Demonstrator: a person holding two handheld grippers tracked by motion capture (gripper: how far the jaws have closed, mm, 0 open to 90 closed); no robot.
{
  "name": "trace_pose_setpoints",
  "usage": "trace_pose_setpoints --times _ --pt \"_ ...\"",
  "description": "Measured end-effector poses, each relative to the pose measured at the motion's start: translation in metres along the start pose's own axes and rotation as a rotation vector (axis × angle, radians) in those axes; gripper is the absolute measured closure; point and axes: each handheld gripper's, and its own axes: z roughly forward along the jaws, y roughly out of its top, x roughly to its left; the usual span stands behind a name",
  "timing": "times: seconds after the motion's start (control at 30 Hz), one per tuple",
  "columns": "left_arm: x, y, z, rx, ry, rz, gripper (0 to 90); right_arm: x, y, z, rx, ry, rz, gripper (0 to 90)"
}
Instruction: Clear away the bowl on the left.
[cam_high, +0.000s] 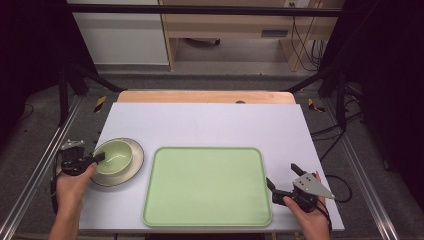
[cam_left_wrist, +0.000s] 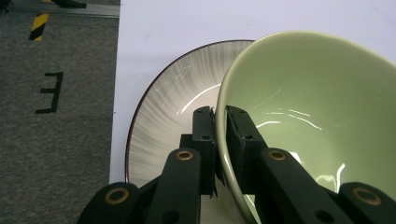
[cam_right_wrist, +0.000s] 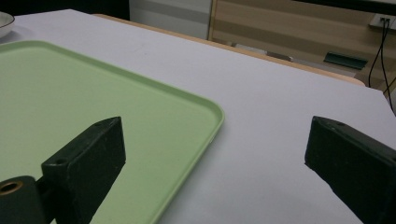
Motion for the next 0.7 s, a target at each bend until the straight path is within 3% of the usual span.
trace_pose_setpoints --times 0.13,0.7 --pt "0.0024 -0.0006 -0.002 -0.008 -0.01 -0.036 82.9 0.0002 0.0 -0.0001 0.002 -0.001 0.006 5.3" --pt "0.0036 -0.0014 -0.0069 -0.034 -0.073 -0.081 83.0 -0.0019 0.0004 -0.0013 -0.003 -0.008 0.009 5.3"
